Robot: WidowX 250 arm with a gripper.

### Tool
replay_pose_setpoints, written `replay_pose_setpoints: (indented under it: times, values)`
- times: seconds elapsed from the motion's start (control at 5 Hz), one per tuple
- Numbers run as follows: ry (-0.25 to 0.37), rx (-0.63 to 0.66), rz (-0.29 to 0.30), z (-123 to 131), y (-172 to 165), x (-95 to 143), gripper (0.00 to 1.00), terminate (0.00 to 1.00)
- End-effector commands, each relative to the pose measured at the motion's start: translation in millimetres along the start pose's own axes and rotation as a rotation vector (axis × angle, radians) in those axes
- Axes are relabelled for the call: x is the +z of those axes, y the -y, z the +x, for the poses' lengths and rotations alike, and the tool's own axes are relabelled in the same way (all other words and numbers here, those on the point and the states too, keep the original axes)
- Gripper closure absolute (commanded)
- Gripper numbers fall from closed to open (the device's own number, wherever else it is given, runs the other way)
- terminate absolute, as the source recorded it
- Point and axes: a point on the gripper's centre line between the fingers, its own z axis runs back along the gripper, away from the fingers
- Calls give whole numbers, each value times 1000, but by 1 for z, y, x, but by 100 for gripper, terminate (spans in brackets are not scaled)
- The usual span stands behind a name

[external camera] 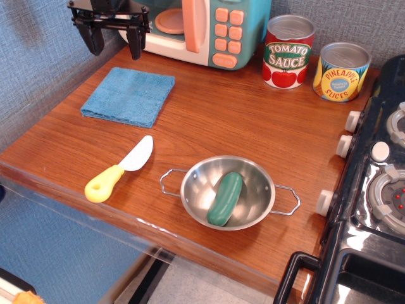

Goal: Move the blue rag so that it is directly in front of the microwave.

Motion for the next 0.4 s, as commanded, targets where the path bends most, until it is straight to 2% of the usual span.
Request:
replay_pose_setpoints:
  times: [0.0,0.2]
  values:
    - [63,-30,37,-10,6,29,0,0]
    - [63,-30,37,-10,6,29,0,100]
